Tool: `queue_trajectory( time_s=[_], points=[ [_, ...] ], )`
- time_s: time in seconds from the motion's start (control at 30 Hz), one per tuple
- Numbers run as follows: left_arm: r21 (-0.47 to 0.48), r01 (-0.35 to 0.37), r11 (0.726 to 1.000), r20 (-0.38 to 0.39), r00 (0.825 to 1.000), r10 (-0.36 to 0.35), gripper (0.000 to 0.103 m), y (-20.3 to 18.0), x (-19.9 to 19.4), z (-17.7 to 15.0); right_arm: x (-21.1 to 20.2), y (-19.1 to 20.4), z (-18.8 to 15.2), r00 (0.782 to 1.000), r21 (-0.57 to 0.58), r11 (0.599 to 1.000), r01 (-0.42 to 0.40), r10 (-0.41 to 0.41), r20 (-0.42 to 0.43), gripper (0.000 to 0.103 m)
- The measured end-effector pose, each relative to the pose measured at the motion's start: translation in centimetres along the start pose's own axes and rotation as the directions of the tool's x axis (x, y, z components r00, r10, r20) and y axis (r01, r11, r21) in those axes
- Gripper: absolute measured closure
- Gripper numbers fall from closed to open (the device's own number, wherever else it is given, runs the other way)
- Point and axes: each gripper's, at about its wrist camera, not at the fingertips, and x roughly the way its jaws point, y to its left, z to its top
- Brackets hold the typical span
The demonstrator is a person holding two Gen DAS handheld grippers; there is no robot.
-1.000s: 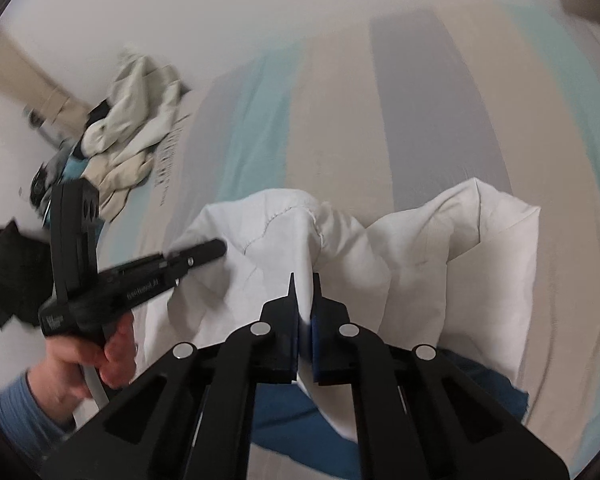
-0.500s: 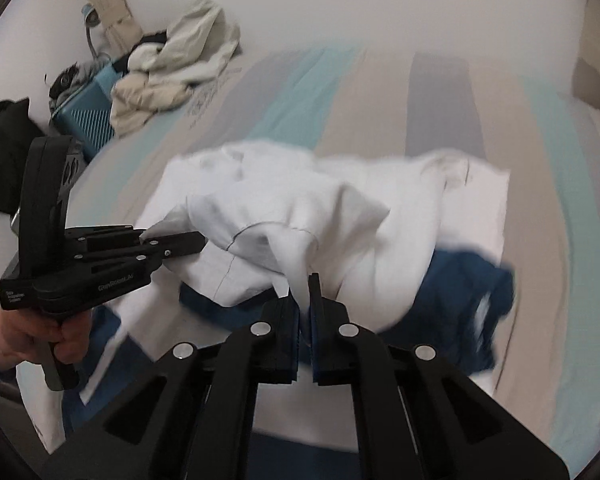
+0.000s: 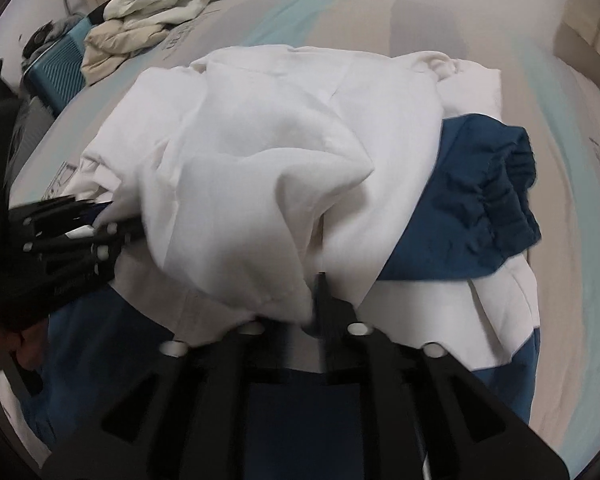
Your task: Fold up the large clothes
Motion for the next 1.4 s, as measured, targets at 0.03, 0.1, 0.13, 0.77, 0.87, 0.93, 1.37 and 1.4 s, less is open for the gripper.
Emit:
queue_trajectory(
  time_s=[0.03, 0.1, 0.13, 0.77, 0.87, 0.93, 1.37, 1.4],
  points=[
    [-0.012, -0.013, 1.0, 0.017, 1.0, 0.013, 0.016, 0.2, -0.5, -0.4, -0.6, 0.0, -0.1, 1.0, 0.018, 1.0, 0.004, -0.004, 0.02, 0.045],
    [-0.02, -0.012, 1.0, 0.009, 1.0, 0.012, 0.016, 0.6, -1.4, -1.3, -1.7, -0.1, -0.3, 0.999, 0.064, 0.998, -0.003, 0.0, 0.051, 0.036],
    [-0.02, -0.016, 1.0, -0.01, 1.0, 0.015, 0.016, 0.8, -1.7, -1.9, -1.8, -0.1, -0.5, 0.999, 0.074, 0.997, 0.002, -0.005, 0.043, 0.035],
    [-0.139, -0.121, 0.983, -0.232, 0.969, 0.086, 0.006, 7.3, -10.0, -15.7, -5.5, -0.7, -10.1, 0.984, 0.058, 0.989, 0.134, -0.126, -0.128, 0.016],
    [-0.187, -0.122, 0.975, -0.263, 0.962, 0.07, 0.006, 8.6, -10.9, -18.2, -6.9, -1.8, -12.8, 0.982, 0.049, 0.991, 0.125, -0.117, -0.15, 0.016],
    [-0.214, -0.128, 0.968, -0.276, 0.959, 0.066, 0.006, 9.3, -11.6, -19.6, -7.3, -2.7, -14.7, 0.978, 0.059, 0.991, 0.121, -0.109, -0.179, 0.016],
    [-0.25, -0.112, 0.962, -0.35, 0.937, 0.018, 0.006, 9.5, -13.1, -26.0, -10.0, -6.2, -23.1, 0.971, 0.189, 0.98, 0.063, -0.017, -0.239, 0.016],
    [-0.253, -0.105, 0.962, -0.344, 0.939, 0.012, 0.006, 9.4, -13.2, -26.3, -10.1, -6.5, -23.4, 0.97, 0.205, 0.977, 0.056, -0.005, -0.242, 0.016]
  ],
)
